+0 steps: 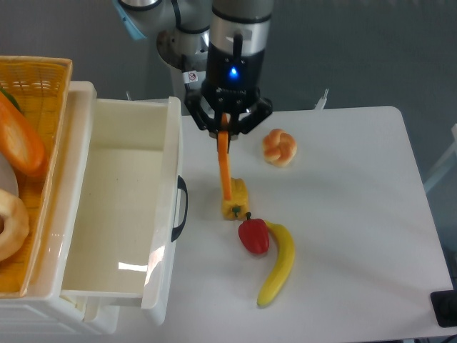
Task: Place the bread slice in the upper white drawer
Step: 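Lift the held bread slice up and away from the yellow pepper, then carry the bread slice over the open white drawer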
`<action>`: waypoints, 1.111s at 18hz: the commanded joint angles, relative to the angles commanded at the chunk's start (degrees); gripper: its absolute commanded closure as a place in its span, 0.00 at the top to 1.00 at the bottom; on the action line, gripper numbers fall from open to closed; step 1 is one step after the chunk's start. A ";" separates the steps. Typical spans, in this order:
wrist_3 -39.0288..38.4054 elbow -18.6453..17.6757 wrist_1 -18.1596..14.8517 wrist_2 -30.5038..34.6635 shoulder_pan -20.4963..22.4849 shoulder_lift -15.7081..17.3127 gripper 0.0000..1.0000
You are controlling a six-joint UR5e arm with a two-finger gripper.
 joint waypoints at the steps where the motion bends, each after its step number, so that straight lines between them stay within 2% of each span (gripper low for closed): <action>1: -0.26 -0.26 -0.17 -0.44 0.00 1.05 0.00; 6: -1.94 -3.51 -0.09 -2.72 -0.61 4.40 0.00; 10: -2.20 -3.78 -0.18 -5.10 -1.14 5.11 0.00; 14: -3.60 -3.96 0.00 -5.71 -4.56 4.14 0.00; 20: -3.60 -4.31 0.44 -5.72 -7.46 1.42 0.00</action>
